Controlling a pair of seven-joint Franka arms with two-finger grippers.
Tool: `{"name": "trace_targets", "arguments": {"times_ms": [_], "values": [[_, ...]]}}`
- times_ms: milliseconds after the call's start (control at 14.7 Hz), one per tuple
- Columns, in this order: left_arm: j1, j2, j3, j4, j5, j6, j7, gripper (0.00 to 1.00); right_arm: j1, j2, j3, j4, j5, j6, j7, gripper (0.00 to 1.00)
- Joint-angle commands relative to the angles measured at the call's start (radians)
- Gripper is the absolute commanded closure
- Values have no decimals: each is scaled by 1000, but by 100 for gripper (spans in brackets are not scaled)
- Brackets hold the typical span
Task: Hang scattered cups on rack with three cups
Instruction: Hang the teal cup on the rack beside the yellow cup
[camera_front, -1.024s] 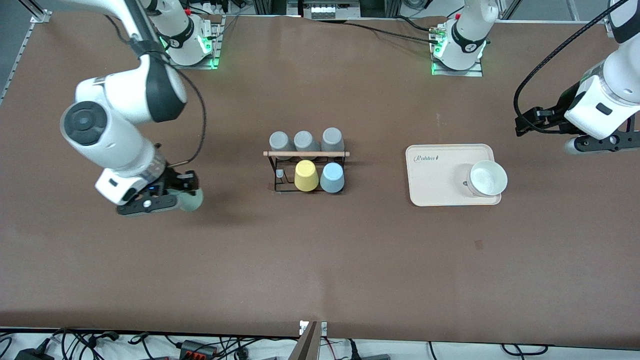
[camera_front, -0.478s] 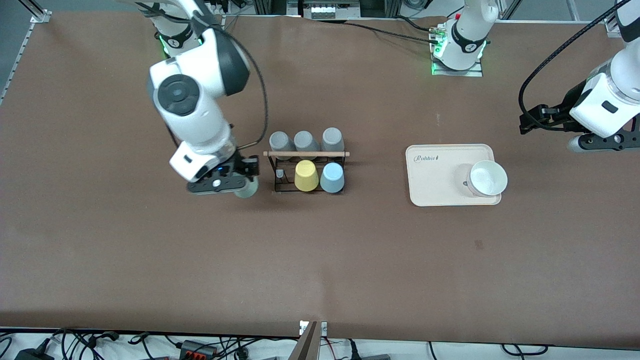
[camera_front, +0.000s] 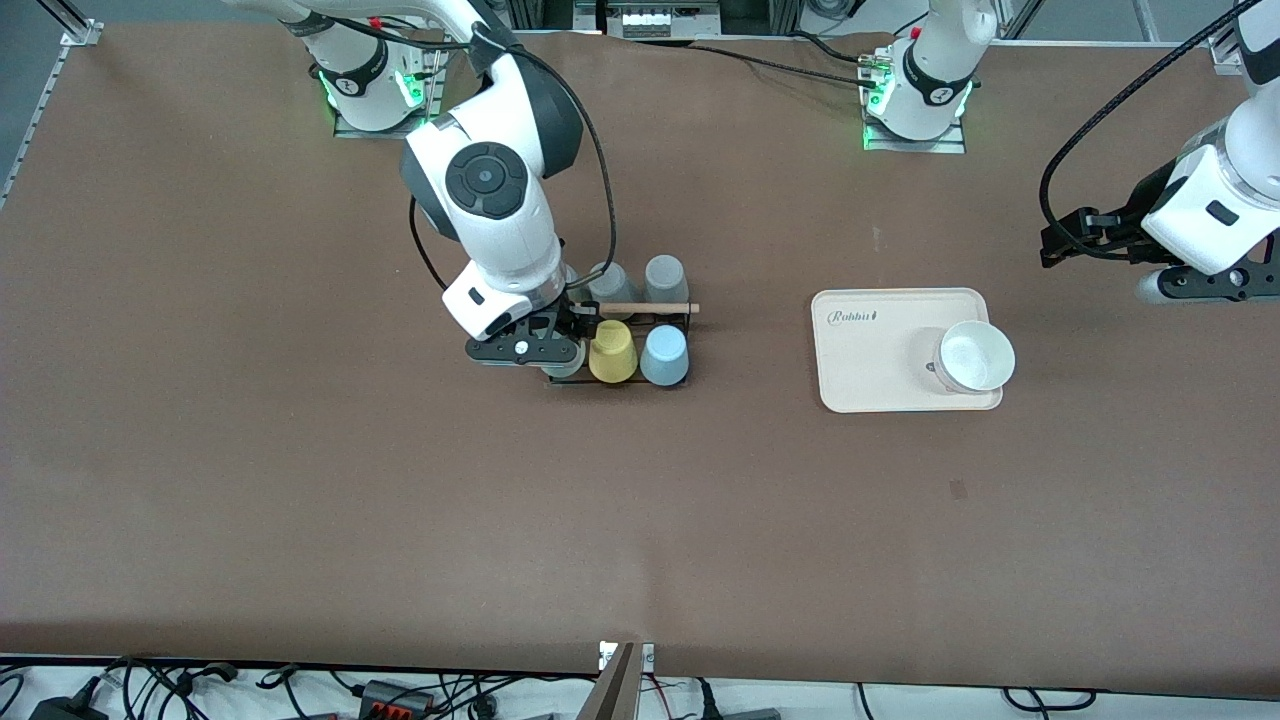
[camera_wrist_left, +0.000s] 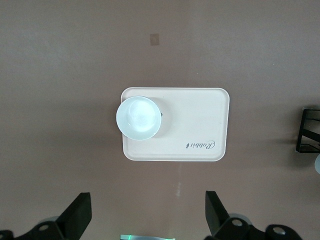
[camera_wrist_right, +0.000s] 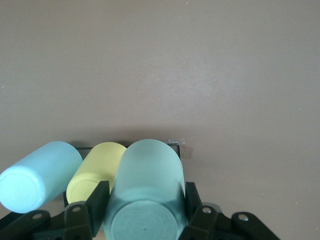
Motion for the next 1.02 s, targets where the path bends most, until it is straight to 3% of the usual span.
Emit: {"name": "trace_targets", "arguments": {"times_ms": [0, 614, 956], "values": [[10, -20, -2, -13, -19, -9, 25, 0, 9, 21, -12, 32, 4, -26, 20, 81], [13, -20, -2, -13, -19, -10, 35, 0, -5, 81, -12, 32, 10, -20, 48, 81], [13, -20, -2, -13, -19, -10, 37, 0, -14, 114, -14, 34, 87, -9, 76, 81]]}}
